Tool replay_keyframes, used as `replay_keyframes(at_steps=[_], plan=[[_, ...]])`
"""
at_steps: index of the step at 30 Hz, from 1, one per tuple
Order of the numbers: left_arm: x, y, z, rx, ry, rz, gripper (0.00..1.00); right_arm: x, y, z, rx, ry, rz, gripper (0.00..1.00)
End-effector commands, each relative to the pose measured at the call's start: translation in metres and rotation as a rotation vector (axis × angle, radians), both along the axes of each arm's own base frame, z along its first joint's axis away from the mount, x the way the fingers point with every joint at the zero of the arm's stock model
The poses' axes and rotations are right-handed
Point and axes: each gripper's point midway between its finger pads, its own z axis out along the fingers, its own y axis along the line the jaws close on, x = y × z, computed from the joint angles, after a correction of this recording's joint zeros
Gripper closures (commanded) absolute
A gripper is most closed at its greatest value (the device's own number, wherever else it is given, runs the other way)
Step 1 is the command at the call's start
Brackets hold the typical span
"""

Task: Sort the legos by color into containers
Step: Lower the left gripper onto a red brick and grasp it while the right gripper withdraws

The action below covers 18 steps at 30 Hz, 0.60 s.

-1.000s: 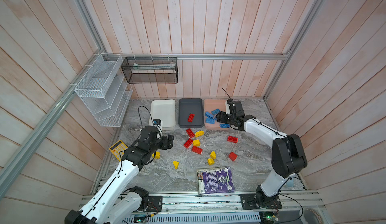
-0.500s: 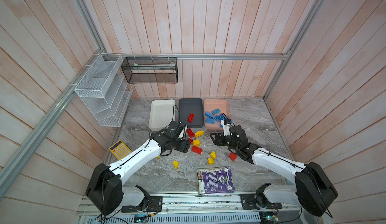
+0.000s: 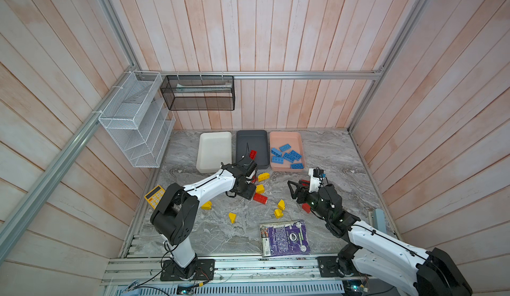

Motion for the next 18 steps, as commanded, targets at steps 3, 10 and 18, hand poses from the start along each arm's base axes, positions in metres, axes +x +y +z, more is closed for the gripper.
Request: replay_keyframes(at_steps=[3,10,18], plan=[[0.007,0.0,-0.013,0.069,0.019,-0.026,0.31,0.002,-0.005,0.005,0.034,-0.015,-0.039,0.32],[0.015,-0.002,-0.028,0.095,0.027,-0.024,0.36,0.003,-0.007,0.004,0.032,-0.008,-0.051,0.32],[0.022,-0.008,-0.039,0.091,0.03,-0.018,0.46,0.004,-0.008,0.0,0.021,0.004,-0.064,0.32]])
